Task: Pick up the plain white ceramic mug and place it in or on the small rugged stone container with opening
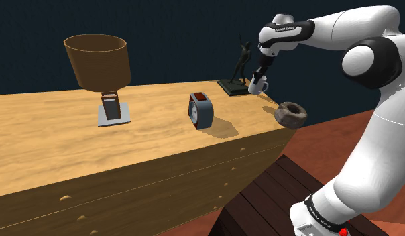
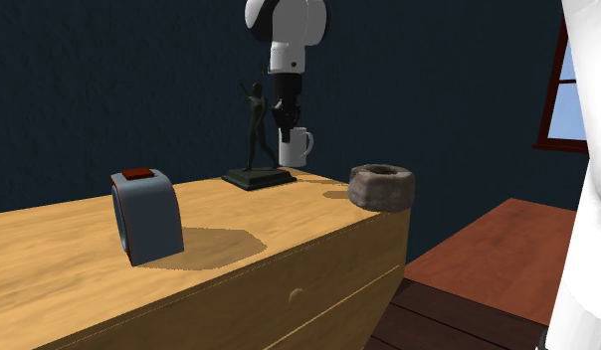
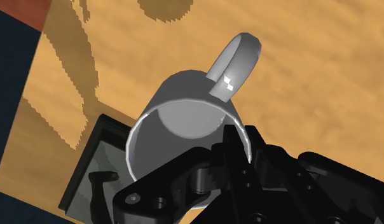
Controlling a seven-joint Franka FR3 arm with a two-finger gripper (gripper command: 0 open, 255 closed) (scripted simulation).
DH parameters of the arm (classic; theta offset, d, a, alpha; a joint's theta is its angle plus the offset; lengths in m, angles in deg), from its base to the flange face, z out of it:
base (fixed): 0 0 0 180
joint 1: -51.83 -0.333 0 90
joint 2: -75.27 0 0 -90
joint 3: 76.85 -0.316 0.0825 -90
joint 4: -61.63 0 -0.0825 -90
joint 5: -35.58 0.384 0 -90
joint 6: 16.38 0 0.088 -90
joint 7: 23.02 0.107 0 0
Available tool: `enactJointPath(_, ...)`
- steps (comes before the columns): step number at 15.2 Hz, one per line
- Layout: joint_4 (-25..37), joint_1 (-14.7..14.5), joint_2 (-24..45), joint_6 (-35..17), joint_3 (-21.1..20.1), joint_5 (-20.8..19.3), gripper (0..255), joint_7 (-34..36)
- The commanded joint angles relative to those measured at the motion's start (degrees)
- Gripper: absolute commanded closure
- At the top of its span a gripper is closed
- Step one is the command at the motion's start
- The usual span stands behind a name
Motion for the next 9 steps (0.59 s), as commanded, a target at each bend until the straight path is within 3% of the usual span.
enactJointPath(1, 1.21, -0.03, -0.27, 1.48, 0.03, -0.14, 255, 0.17)
enactJointPath(9, 6.58, 0.12, -0.86, 7.40, 0.19, -0.45, 255, 0.49)
